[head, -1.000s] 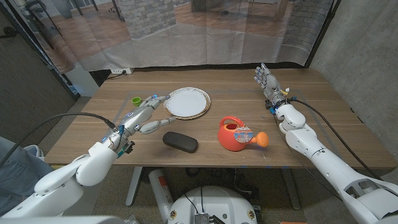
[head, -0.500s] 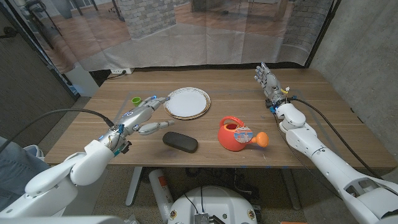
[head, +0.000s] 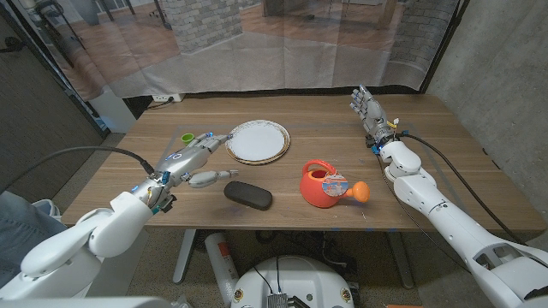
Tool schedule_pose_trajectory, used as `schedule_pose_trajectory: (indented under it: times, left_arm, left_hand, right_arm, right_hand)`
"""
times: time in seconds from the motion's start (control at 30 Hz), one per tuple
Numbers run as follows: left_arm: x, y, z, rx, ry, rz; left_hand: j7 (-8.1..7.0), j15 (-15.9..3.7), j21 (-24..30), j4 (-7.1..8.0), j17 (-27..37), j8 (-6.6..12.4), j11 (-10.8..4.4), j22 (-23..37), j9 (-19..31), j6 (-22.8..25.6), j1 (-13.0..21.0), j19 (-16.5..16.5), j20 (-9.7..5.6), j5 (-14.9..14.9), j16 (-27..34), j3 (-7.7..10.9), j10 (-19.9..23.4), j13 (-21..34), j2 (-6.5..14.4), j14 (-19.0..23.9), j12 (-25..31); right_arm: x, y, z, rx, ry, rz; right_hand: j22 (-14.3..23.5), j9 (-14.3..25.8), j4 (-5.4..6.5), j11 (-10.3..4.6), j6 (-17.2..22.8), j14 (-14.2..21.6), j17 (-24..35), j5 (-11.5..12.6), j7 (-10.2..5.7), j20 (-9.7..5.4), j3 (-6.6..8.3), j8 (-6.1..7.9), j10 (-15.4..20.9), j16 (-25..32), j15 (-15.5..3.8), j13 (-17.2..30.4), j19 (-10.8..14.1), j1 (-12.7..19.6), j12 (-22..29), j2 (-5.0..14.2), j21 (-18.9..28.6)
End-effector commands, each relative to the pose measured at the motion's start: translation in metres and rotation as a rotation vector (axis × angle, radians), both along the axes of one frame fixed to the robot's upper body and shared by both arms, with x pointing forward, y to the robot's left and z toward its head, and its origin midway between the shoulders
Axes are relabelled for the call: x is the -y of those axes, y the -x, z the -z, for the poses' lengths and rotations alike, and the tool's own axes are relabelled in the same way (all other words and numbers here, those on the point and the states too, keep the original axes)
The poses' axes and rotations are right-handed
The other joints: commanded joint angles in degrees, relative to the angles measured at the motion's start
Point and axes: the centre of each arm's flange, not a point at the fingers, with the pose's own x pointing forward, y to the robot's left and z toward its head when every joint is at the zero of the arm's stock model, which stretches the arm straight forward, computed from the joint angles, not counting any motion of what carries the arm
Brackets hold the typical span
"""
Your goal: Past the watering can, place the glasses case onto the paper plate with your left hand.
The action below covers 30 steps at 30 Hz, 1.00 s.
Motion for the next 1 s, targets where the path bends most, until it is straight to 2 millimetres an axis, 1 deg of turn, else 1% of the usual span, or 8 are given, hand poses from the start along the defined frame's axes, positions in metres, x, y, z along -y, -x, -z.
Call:
schedule_pose_trajectory:
  times: [0.03, 0.33, 0.4, 0.43, 0.57, 0.67, 0.77, 1.0]
  left_arm:
    - [0.002, 0.007, -0.004, -0.016, -0.054, -0.044]
    - [0.006, 0.010, -0.006, -0.051, -0.104, -0.076]
    - [0.007, 0.010, -0.007, -0.062, -0.120, -0.086]
    - [0.007, 0.011, -0.008, -0.069, -0.128, -0.088]
    - [0.011, 0.012, -0.010, -0.084, -0.164, -0.104]
    - [0.013, 0.013, -0.012, -0.095, -0.185, -0.113]
    - [0.015, 0.015, -0.014, -0.108, -0.208, -0.124]
    - [0.018, 0.015, -0.019, -0.152, -0.256, -0.152]
  left_hand:
    - [-0.07, 0.11, -0.2, -0.63, 0.1, -0.18, -0.30, 0.3, 0.3, -1.0, 0.9, -0.5, 0.39, 0.4, -0.2, 0.09, -0.5, 0.3, -0.2, -0.9, -0.1]
    - [-0.13, 0.17, -0.2, -1.04, 0.1, -0.28, -0.45, 0.3, 0.3, -2.4, 1.8, -0.5, 0.36, 0.5, -0.2, 0.04, -1.1, 0.4, -0.5, -1.4, -0.1]
    - [-0.15, -0.02, -0.1, -1.19, 0.1, -0.18, -0.74, 0.3, 0.3, -2.5, 2.1, -0.4, 0.62, 0.5, -0.2, 0.02, -1.0, 0.5, -0.7, -1.4, 0.0]
    - [-0.14, -0.56, -0.1, -1.30, 0.1, -0.07, -1.21, 0.3, 0.4, -2.6, 2.4, -0.3, 0.64, 0.6, -0.2, 0.00, -0.9, 0.5, -0.8, -1.5, 0.1]
    - [-0.33, -0.76, 0.0, -1.41, 0.1, 0.10, -1.46, 0.3, 0.4, -2.5, 2.8, -0.1, 0.86, 0.6, -0.1, -0.03, -0.6, 0.6, -0.9, -1.4, 0.3]
    - [-0.65, -0.65, 0.1, -1.48, 0.1, 0.12, -1.41, 0.3, 0.4, -2.7, 3.0, 0.1, 1.16, 0.7, -0.1, -0.05, -0.7, 0.6, -1.0, -1.5, 0.3]
    - [-0.84, -0.48, 0.3, -1.63, 0.1, 0.01, -1.15, 0.3, 0.4, -3.5, 3.6, 0.5, 2.09, 0.7, -0.1, -0.12, -1.3, 0.7, -1.3, -1.6, 0.2]
    - [-1.32, 0.10, 0.3, -1.71, 0.1, -0.23, -0.89, 0.4, 0.4, -5.4, 4.4, 0.7, 2.39, 0.9, -0.2, -0.37, -2.9, 0.9, -1.8, -2.0, 0.0]
  right_arm:
    - [0.003, 0.002, 0.002, -0.003, -0.004, 0.000]
    - [0.004, 0.003, 0.003, -0.007, -0.008, 0.002]
    - [0.005, 0.003, 0.004, -0.005, -0.002, 0.001]
    - [0.005, 0.003, 0.004, -0.008, -0.006, 0.002]
    - [0.007, 0.003, 0.006, -0.011, -0.010, 0.003]
    - [0.007, 0.004, 0.007, -0.010, -0.006, 0.002]
    - [0.009, 0.004, 0.007, -0.014, -0.011, 0.004]
    - [0.012, 0.006, 0.006, -0.011, -0.012, 0.010]
  right_hand:
    - [0.1, 0.3, -0.20, 0.21, 0.6, 0.4, 0.3, 0.1, 0.13, -0.69, 0.01, 0.42, 0.4, 0.4, 0.18, 0.2, 0.4, 0.5, 0.3, 0.14, -0.2]
    - [0.1, 0.3, -0.22, 0.23, 0.6, 0.4, 0.3, 0.1, 0.11, -0.70, -0.03, 0.40, 0.4, 0.4, 0.20, 0.2, 0.5, 0.5, 0.3, 0.13, -0.2]
    - [0.1, 0.3, -0.22, 0.17, 0.6, 0.4, 0.3, 0.1, 0.13, -0.70, -0.04, 0.41, 0.4, 0.4, 0.20, 0.2, 0.5, 0.5, 0.3, 0.13, -0.2]
    - [0.1, 0.3, -0.22, 0.19, 0.6, 0.4, 0.3, 0.1, 0.15, -0.70, -0.04, 0.40, 0.4, 0.4, 0.22, 0.2, 0.5, 0.5, 0.3, 0.14, -0.2]
    - [0.1, 0.3, -0.23, 0.15, 0.6, 0.4, 0.3, 0.1, 0.16, -0.72, -0.04, 0.41, 0.4, 0.4, 0.19, 0.2, 0.5, 0.5, 0.3, 0.14, -0.3]
    - [0.1, 0.3, -0.24, 0.22, 0.7, 0.4, 0.3, 0.1, 0.15, -0.75, -0.06, 0.41, 0.4, 0.4, 0.21, 0.2, 0.5, 0.5, 0.3, 0.14, -0.3]
    - [0.1, 0.3, -0.25, 0.21, 0.7, 0.4, 0.3, 0.1, 0.16, -0.76, -0.06, 0.42, 0.5, 0.4, 0.23, 0.2, 0.5, 0.5, 0.3, 0.15, -0.3]
    - [0.1, 0.3, -0.25, 0.29, 0.7, 0.4, 0.3, 0.1, 0.09, -0.65, -0.08, 0.40, 0.5, 0.4, 0.20, 0.2, 0.2, 0.5, 0.3, 0.17, -0.5]
